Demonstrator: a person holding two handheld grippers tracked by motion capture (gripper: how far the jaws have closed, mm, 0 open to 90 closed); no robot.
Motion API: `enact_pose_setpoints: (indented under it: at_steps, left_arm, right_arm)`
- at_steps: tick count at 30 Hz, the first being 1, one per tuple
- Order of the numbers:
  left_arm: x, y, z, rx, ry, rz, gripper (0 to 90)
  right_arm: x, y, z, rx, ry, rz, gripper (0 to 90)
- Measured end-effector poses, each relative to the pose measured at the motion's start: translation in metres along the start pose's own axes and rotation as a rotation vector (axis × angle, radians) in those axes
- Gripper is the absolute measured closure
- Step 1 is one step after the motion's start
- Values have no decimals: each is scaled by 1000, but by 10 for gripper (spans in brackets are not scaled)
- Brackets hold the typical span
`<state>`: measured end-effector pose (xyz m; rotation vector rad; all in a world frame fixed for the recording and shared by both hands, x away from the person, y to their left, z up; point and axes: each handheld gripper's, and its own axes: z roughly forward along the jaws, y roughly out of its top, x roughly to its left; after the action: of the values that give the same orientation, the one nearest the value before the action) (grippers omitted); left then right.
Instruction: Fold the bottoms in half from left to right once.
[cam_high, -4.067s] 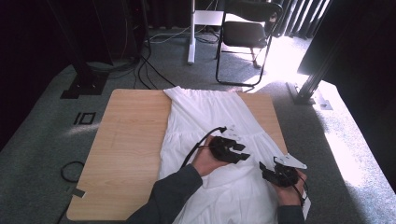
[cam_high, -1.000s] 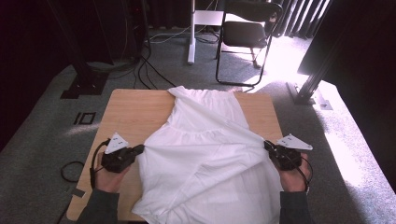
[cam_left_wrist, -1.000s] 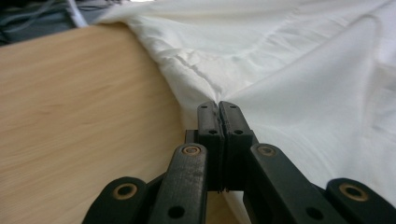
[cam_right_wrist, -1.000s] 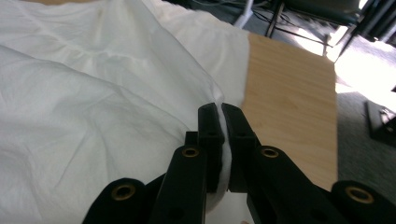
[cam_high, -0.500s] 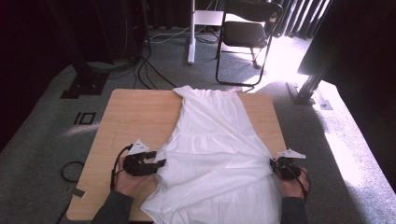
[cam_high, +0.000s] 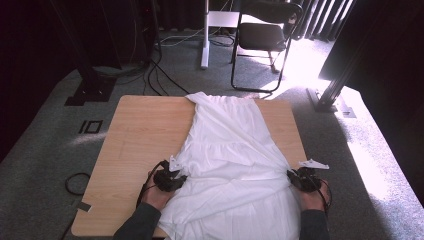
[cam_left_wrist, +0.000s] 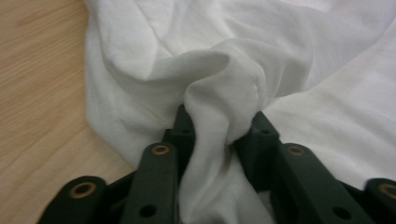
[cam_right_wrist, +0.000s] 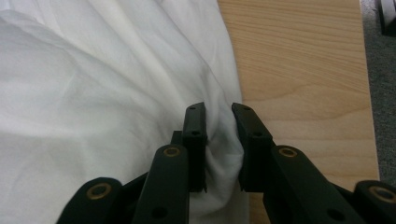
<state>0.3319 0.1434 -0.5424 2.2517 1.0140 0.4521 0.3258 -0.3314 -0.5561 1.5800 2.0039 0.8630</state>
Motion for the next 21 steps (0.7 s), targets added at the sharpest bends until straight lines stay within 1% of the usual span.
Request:
enact_pose_setpoints:
  at_steps: [3, 8, 10, 12, 13, 14, 15, 16, 17, 18, 20, 21]
  left_arm:
    - [13, 2, 2, 3, 26, -14, 737]
    - [42, 8, 7, 14, 85, -57, 731]
    - [52, 12, 10, 19, 100, -80, 723]
    - [58, 15, 12, 23, 94, -106, 690]
    - [60, 16, 12, 20, 82, -121, 655]
    - [61, 16, 10, 23, 76, -125, 614]
    - [61, 15, 8, 18, 74, -132, 576]
    - [61, 14, 3, 7, 74, -133, 553]
    - [60, 13, -2, -6, 74, -133, 541]
    - [59, 11, -8, -21, 79, -131, 523]
    - [60, 8, -22, -55, 85, -137, 505]
    - [60, 7, -28, -69, 86, -145, 501]
  right_arm:
    - [5, 4, 5, -2, 6, -7, 776]
    - [14, 16, 17, -9, 33, -19, 775]
    - [17, 22, 23, -8, 37, -23, 773]
    - [19, 28, 29, -12, 37, -24, 769]
    - [19, 31, 31, -6, 32, -15, 763]
    - [19, 35, 33, 5, 27, -7, 748]
    - [20, 38, 34, 19, 16, -6, 693]
    - [21, 41, 34, 28, -1, -16, 641]
    - [23, 43, 33, 24, -14, -21, 612]
    - [25, 46, 29, 7, -14, -21, 584]
    - [30, 52, 19, -51, -9, -19, 539]
    - [34, 55, 13, -78, -6, -27, 520]
